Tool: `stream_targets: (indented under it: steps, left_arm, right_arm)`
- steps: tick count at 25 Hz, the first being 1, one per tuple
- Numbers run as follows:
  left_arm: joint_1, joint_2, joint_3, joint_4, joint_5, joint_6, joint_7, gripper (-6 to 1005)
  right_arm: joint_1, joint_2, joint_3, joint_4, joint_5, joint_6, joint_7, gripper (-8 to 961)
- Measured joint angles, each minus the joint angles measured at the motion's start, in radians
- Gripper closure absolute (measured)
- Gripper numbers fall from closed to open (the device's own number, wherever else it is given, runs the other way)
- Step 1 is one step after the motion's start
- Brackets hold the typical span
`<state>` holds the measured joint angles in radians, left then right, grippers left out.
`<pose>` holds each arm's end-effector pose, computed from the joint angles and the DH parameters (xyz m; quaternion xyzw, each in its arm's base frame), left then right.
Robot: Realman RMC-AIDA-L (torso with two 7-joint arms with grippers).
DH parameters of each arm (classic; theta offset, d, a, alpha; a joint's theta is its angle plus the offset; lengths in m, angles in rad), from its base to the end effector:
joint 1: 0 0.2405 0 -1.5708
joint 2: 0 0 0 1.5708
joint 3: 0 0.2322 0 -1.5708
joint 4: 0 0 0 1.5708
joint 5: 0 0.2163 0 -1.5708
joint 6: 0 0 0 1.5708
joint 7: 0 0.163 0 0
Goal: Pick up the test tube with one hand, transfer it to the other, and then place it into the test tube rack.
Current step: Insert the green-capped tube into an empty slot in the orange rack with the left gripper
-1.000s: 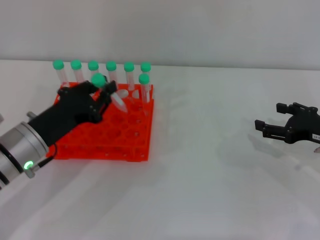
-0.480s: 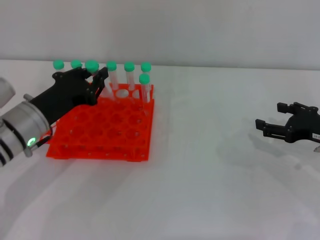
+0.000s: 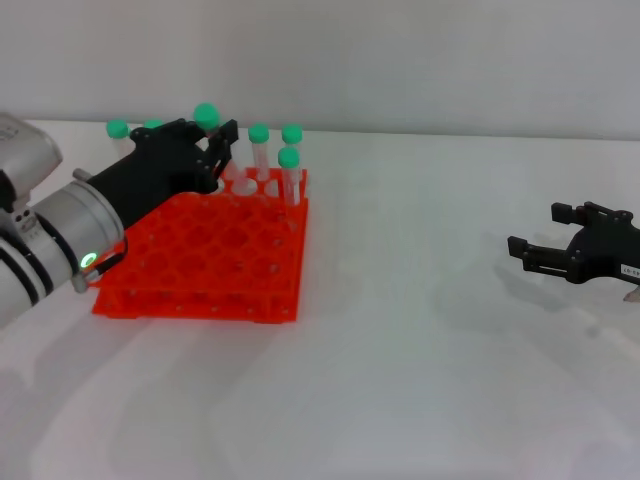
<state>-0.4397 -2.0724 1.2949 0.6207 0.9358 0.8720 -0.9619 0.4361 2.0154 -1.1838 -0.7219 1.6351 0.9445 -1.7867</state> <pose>-0.2318 0.4019 -0.0018 -0.8303 -0.2101 -0.3095 0.4132 0.2565 0.3915 0.0046 -0.8949 0.2274 0.1923 0.3324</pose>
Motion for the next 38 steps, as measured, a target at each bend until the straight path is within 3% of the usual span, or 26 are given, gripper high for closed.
stream_targets:
  steps: [23,33,38]
  left_arm:
    - [-0.033,-0.003,0.01,-0.043,0.026,-0.082,-0.031,737]
    - [-0.105,-0.003,0.012,-0.126,0.028,-0.087,-0.049,729]
    - [-0.1,-0.005,0.012,-0.098,0.031,-0.076,-0.049,725]
  right_arm:
    - [0.017,-0.002,0.003,0.001,0.014,-0.015,-0.005,93]
    - [0.018,-0.001,0.003,0.001,0.014,-0.017,-0.005,93]
    - [0.018,-0.002,0.003,0.006,0.014,-0.024,-0.005,93]
